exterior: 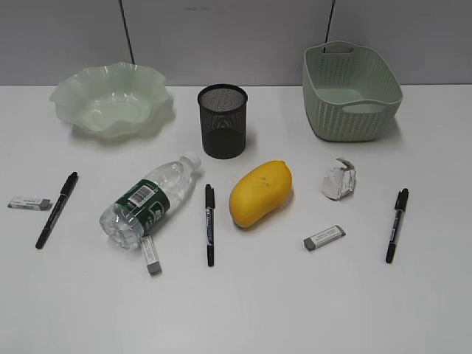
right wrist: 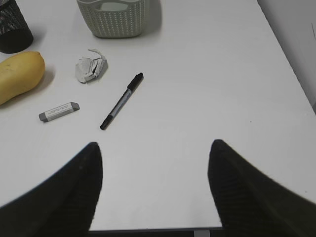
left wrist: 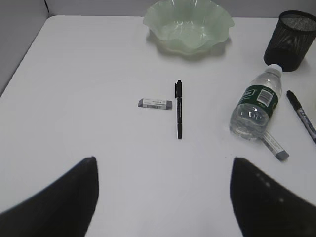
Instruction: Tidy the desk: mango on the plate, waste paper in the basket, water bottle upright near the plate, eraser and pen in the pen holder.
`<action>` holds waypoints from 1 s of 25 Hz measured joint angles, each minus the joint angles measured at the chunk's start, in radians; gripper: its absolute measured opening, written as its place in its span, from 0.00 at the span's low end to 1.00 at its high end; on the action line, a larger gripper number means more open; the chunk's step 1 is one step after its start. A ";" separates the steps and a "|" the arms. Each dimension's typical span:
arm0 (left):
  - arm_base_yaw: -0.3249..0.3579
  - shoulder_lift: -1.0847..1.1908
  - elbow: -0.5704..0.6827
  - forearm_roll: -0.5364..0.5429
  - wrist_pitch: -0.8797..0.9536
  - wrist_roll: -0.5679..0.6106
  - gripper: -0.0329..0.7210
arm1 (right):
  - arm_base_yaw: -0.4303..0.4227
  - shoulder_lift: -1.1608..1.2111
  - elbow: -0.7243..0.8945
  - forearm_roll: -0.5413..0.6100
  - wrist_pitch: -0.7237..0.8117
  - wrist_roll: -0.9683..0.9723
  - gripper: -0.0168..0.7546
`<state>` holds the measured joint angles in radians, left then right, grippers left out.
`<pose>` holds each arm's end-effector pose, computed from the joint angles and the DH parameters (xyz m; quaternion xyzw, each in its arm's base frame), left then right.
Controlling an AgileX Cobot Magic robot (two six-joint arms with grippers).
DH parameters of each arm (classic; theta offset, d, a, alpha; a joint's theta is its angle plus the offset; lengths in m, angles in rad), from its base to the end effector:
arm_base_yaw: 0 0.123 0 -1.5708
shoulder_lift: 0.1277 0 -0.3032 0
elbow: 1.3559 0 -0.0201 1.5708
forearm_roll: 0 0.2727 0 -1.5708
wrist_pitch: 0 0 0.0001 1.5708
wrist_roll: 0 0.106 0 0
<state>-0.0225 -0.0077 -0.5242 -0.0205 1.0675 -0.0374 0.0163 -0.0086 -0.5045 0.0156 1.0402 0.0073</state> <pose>0.0048 -0.0020 0.2879 -0.0057 0.8466 -0.0262 0.5316 0.0085 0.0016 0.2844 -0.0041 0.8443 0.0141 0.5356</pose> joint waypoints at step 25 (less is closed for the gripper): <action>0.000 0.248 -0.079 -0.031 -0.184 0.000 0.82 | 0.000 0.000 0.000 0.000 0.000 0.000 0.71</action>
<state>-0.0225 0.2399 -0.6029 -0.0516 0.8835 -0.0374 0.0163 -0.0086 -0.5045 0.0156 1.0402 0.0073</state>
